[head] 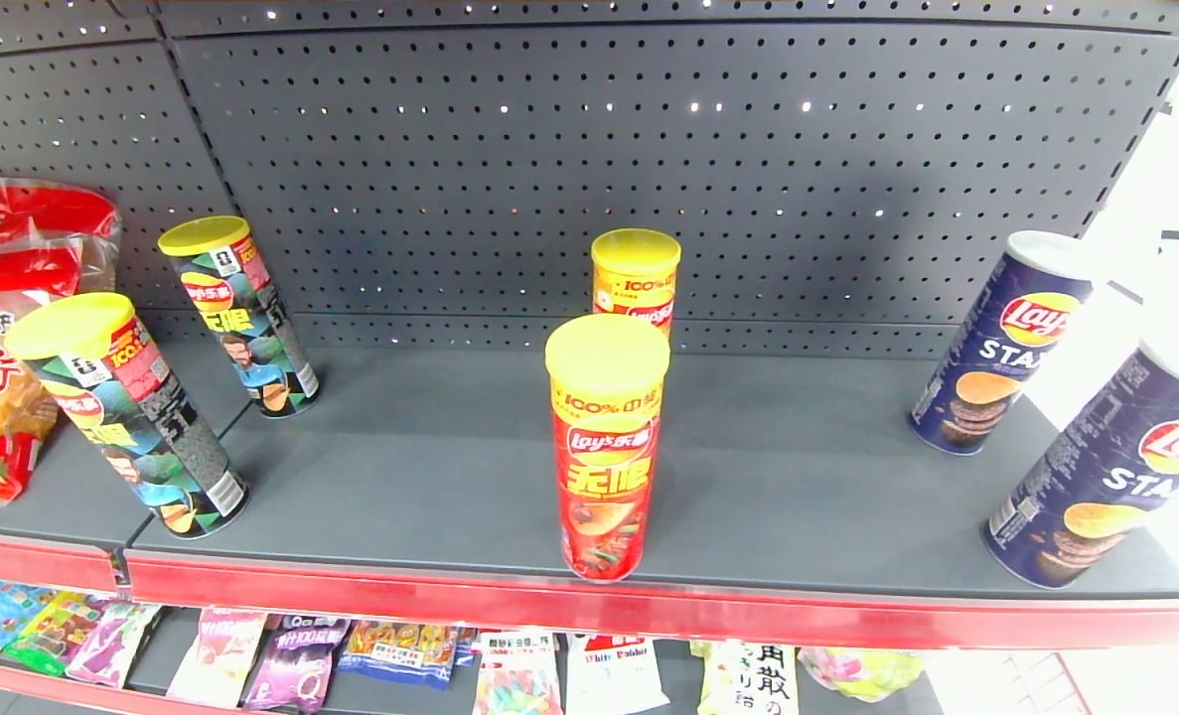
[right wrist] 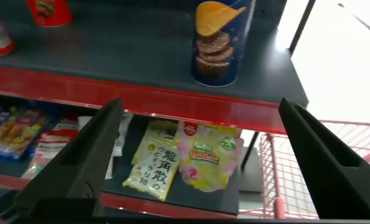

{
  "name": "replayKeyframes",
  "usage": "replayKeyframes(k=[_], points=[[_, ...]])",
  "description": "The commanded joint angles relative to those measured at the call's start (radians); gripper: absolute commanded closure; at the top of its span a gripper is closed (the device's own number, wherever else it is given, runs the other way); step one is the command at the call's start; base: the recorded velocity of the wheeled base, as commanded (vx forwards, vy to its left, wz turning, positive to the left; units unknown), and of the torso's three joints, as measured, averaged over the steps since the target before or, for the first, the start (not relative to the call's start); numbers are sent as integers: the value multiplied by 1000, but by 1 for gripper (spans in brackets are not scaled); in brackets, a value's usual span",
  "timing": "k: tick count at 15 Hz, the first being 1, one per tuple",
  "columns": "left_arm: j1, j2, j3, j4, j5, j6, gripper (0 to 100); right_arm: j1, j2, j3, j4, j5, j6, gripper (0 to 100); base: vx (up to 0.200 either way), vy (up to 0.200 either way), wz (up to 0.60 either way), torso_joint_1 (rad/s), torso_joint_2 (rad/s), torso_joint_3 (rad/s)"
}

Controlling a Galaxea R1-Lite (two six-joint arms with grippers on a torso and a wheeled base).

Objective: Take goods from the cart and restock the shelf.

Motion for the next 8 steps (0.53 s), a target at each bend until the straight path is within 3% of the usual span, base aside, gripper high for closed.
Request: replayKeyframes(k=[1, 8], points=[[0, 2, 0, -1, 2, 2, 0, 1, -1, 8, -2, -11, 12, 0, 0, 0, 0, 0, 0, 0], [0, 2, 0, -1, 2, 5, 0, 1, -1, 12, 21, -22, 74, 0, 0, 0, 0, 0, 0, 0]])
